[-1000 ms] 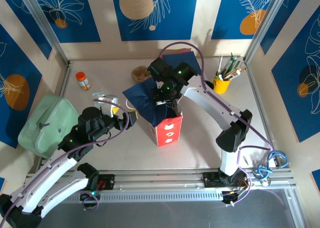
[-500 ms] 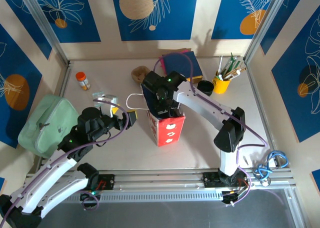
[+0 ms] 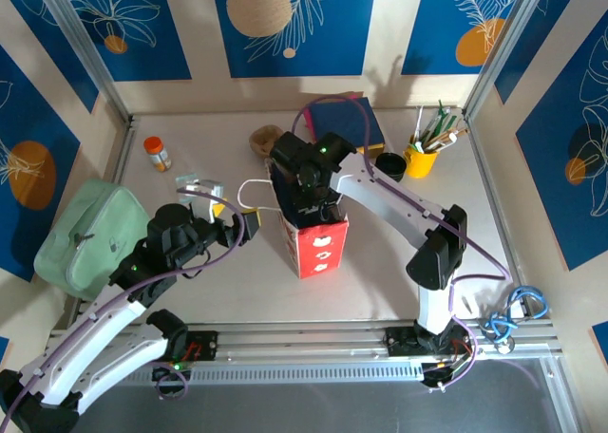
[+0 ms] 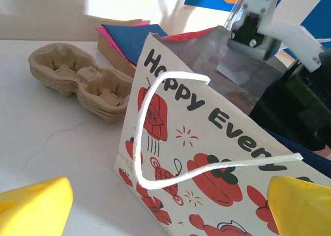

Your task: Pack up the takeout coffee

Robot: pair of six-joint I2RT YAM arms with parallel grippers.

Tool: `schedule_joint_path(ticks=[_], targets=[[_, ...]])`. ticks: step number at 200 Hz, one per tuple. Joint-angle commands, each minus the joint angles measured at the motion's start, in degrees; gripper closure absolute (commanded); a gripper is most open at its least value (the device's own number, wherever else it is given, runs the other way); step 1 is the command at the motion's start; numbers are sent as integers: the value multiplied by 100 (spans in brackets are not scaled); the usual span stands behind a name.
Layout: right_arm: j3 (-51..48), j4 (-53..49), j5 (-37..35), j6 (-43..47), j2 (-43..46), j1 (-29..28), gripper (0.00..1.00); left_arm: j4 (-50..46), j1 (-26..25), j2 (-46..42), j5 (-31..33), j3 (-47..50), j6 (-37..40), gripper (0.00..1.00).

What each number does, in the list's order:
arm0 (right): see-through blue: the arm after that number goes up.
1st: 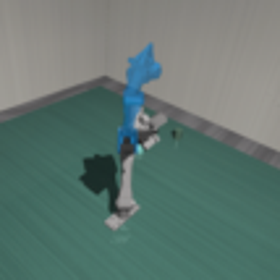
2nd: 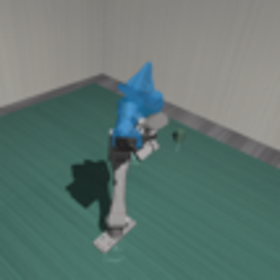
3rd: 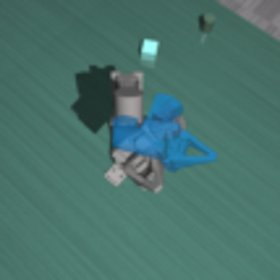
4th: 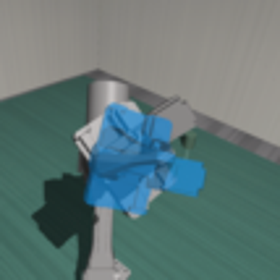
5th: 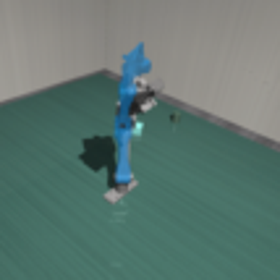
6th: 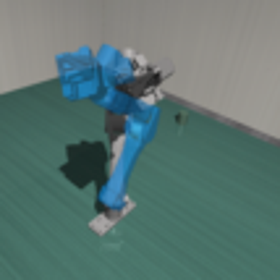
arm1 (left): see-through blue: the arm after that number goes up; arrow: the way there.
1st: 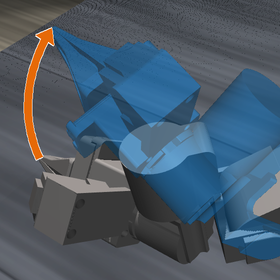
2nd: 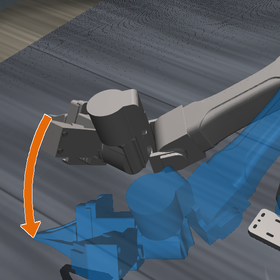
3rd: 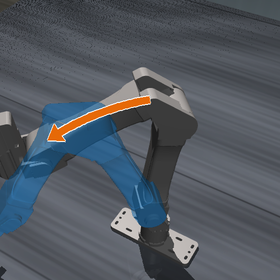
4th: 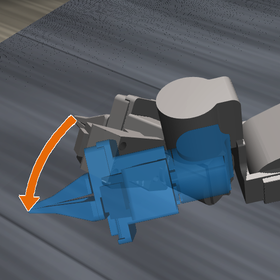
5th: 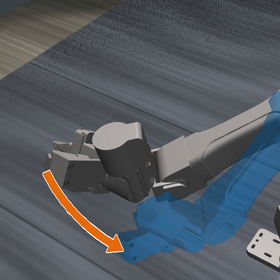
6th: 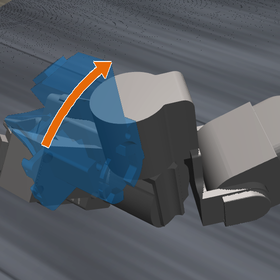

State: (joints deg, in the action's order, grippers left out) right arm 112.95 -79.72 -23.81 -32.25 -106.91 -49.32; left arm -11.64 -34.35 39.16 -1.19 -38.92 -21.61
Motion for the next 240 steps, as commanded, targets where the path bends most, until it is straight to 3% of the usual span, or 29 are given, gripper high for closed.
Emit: schedule_joint_path(ticks=[1, 89, 139, 186, 215, 240], targets=[[317, 1, 325, -97, 396, 101, 67, -70, 69, -110, 100, 57, 7, 4], [-81, 1411, 1878, 90, 1522, 316, 63, -76, 71, -84, 234, 10, 72, 4], [-892, 2319, 1738, 393, 2745, 702, 46, -396, 69, -13, 1596, -281, 371, 1], [-2049, 2846, 1236, 573, 3991, 1598, 35, -240, 200, 95, 3326, -258, 915, 1], [-3383, 3529, 1331, 730, 4842, 2581, 26, 24, 738, 353, 3512, -102, 1002, 1], [-4558, 4235, 1072, 657, 5397, 3386, 15, 477, 1409, 593, 3263, 172, 1008, 1]])
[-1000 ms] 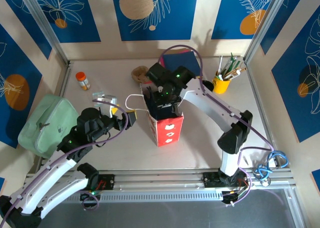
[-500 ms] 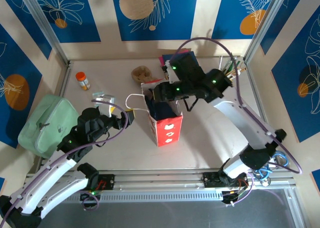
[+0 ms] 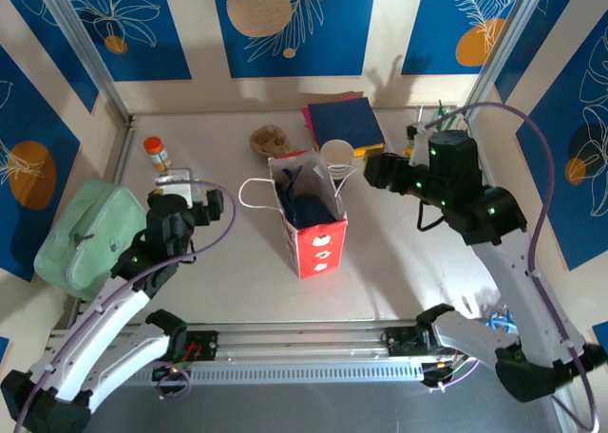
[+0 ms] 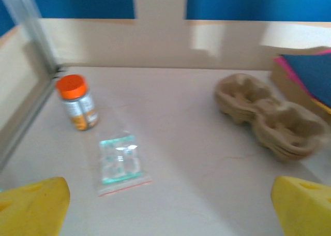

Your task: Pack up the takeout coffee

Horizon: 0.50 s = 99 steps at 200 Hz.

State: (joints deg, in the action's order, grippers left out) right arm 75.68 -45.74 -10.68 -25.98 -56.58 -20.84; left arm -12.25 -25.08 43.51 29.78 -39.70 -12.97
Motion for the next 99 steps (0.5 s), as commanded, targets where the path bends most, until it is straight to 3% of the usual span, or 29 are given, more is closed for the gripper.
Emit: schedule_joint_path(ticks=[1, 45, 71, 99], targets=[[-886, 877, -237, 35, 374, 568, 14, 570, 506, 167, 158, 269, 159, 1], [-2668, 2280, -513, 150, 620, 1570, 6, 1848, 1230, 707, -47, 1023, 569, 1], [-3560, 3458, -770, 569, 430, 1762, 0, 2883, 1475, 1262, -370, 1483, 850, 1], [-4229, 4487, -880, 782, 110, 1935, 1, 4341, 1683, 1898, -743, 1985, 975, 1]])
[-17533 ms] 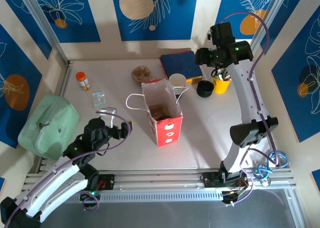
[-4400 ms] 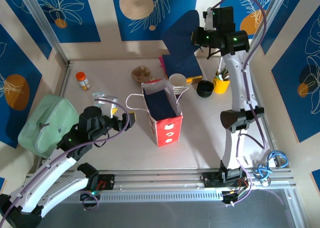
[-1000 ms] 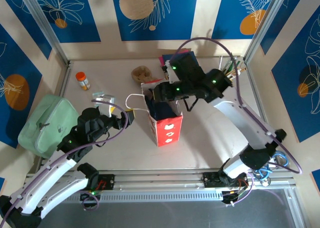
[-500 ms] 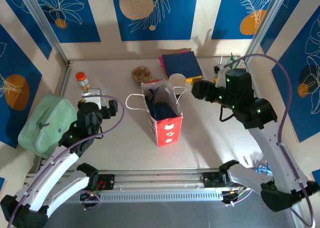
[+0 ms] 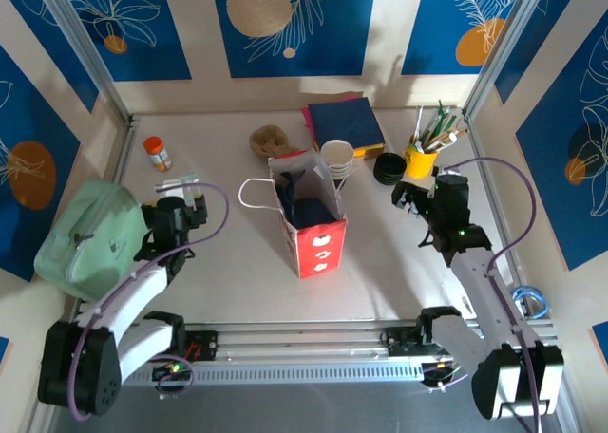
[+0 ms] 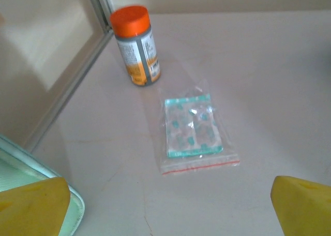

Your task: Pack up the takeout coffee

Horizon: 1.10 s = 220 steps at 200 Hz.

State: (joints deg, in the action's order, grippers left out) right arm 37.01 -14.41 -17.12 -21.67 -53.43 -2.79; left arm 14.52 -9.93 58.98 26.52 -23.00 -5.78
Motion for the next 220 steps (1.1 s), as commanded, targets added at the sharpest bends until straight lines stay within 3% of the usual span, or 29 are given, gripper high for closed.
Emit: schedule_joint_path(ticks=[1, 51, 70, 111, 123, 150, 220], targets=[[-384, 1398, -237, 363, -221, 138, 1, 1718, 172, 364, -427, 332, 259, 1], [-1118, 3408, -1, 939, -1298, 340, 1, 3490, 342, 1775, -1296, 617, 572, 1], [-1350, 4360, 201, 1100, -1752, 367, 1, 3592, 368, 1928, -1686, 527, 842, 1], [-1308, 5175, 730, 1337, -2438, 415, 1, 5105, 721, 3208, -2390, 630, 696, 1], [-1257, 5114, 974, 1385, -2520, 406, 1, 4379, 747, 2985, -2436, 463, 660, 1], [-1663, 6527, 1193, 1630, -3123, 244, 1, 4085, 745, 3057, -2299, 242, 633, 1], [-1313, 6065, 1194, 1585, -3376, 279, 1, 4146, 731, 3065, -2283, 261, 648, 1]])
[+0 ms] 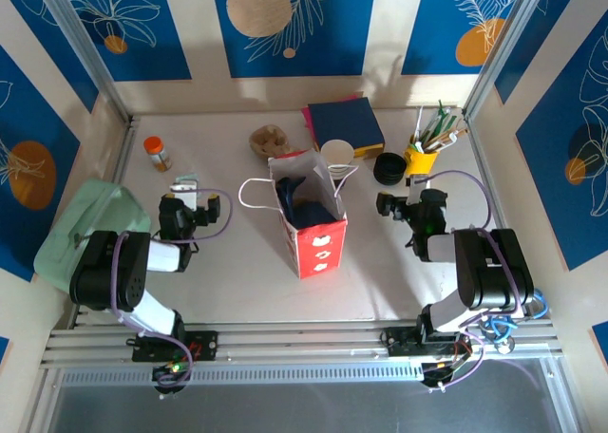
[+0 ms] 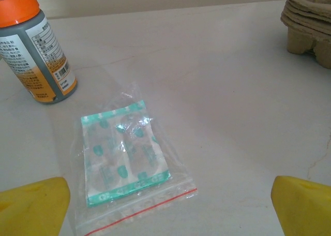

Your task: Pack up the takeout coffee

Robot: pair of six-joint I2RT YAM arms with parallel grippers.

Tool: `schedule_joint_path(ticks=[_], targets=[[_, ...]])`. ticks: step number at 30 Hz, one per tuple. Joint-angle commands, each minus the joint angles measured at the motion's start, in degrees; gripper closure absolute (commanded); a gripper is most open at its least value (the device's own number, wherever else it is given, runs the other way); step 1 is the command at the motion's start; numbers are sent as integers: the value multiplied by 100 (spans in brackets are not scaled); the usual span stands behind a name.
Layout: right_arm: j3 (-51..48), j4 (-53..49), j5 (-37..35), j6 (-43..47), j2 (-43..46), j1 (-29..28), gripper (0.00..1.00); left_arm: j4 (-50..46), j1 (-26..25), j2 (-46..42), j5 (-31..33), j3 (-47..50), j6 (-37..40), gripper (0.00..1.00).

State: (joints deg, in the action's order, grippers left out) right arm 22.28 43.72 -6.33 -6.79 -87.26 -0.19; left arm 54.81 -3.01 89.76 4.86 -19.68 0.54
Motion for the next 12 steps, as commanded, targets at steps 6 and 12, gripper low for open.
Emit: schedule_joint_path(ticks=[6, 12], targets=[[175, 231, 126, 99, 7, 13, 1, 109, 37, -26, -115, -71, 17, 1], [-16, 542, -26, 76, 70, -17, 1, 109, 37, -21, -117, -71, 17, 1]])
